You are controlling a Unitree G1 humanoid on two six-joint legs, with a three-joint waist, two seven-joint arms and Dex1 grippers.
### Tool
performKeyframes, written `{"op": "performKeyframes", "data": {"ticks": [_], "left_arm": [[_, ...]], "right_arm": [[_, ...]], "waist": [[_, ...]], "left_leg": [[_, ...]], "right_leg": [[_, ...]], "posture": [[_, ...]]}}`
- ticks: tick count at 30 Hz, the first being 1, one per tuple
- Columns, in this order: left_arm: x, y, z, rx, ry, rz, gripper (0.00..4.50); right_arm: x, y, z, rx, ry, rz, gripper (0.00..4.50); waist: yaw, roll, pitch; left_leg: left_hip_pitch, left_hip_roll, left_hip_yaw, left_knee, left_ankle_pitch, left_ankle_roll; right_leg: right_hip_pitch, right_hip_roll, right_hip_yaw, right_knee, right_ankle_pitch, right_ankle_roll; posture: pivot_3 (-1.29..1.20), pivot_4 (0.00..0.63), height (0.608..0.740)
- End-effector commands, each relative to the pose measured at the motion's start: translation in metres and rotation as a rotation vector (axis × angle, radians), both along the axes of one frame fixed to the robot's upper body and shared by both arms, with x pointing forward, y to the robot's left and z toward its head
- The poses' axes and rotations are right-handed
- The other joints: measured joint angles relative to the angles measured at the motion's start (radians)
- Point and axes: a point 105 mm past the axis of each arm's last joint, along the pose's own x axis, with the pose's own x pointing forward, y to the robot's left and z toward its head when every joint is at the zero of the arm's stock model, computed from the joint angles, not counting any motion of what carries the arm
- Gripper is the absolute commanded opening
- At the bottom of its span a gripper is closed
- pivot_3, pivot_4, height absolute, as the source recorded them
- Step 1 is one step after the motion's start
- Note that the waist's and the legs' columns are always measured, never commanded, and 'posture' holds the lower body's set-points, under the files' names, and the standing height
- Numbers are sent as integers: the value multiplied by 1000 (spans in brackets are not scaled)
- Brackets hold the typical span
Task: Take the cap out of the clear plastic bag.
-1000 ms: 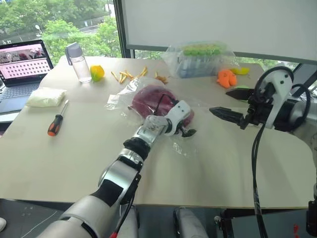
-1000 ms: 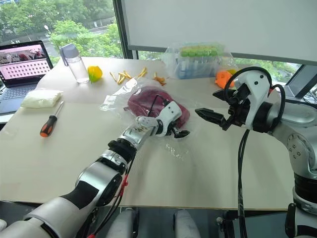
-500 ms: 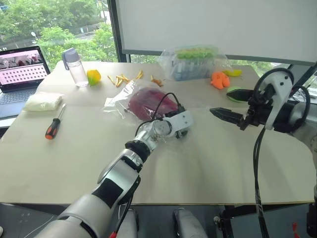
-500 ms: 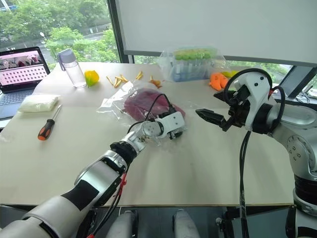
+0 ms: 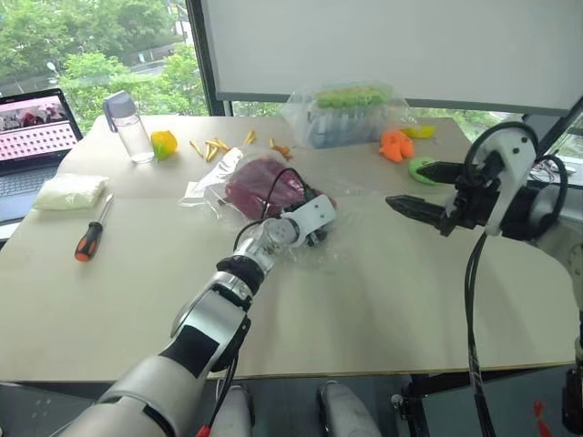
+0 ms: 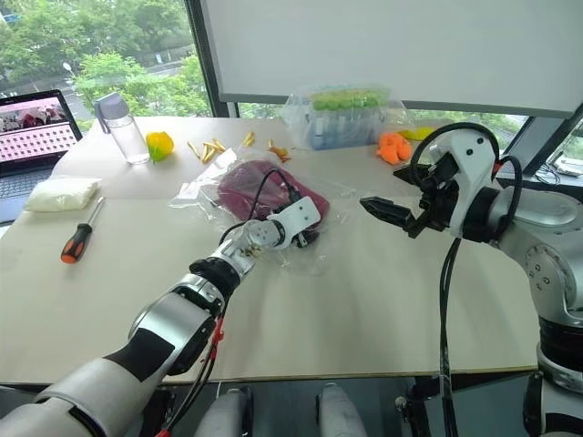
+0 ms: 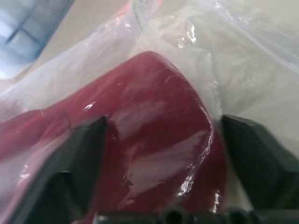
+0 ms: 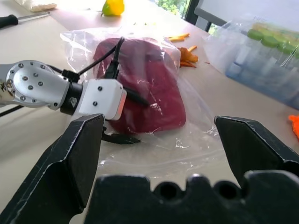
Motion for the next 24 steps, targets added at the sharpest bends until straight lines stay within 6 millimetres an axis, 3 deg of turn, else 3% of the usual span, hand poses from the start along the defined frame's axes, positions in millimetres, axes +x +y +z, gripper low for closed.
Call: {"op": "performKeyframes", "data": {"ticks": [1,10,12,17,21,24], "left_arm": [[-4,57,-54,141,162,162,2636],[-1,60,-49,158,123,156,33],[-1,57,-47,154,111,139,33],[-1,31,-19,155,-11,-35,33],[-19,9,-5,119,-46,-274,33],[-39,9,-3,144,-57,-464,33]], "right_arm": [[0,1,14,-5,-74,1,4500],[3,-3,15,-16,-92,-20,4500],[3,-3,15,-16,-95,-21,4500],[4,-2,15,-14,-98,-20,4500],[6,-1,15,-11,-99,-14,4500],[8,0,14,-11,-101,-10,4500]], "waist": [[0,0,0],[4,0,0],[5,0,-1],[6,0,0],[8,0,0],[13,1,-1]], "left_leg": [[0,0,0,0,0,0],[0,0,0,0,0,-1],[0,0,0,-1,0,-1],[-1,0,0,-2,-1,-1],[-2,0,0,-5,-1,-1],[-2,0,1,-13,0,-1]], "right_leg": [[0,0,0,0,0,0],[0,0,0,0,0,0],[0,0,0,-1,0,0],[-1,0,0,-1,0,-1],[-3,0,0,-2,-1,-1],[-4,0,0,-8,0,-2]], "posture": [[0,150,740],[0,150,740],[0,150,740],[0,150,740],[0,150,740],[0,150,740]]}}
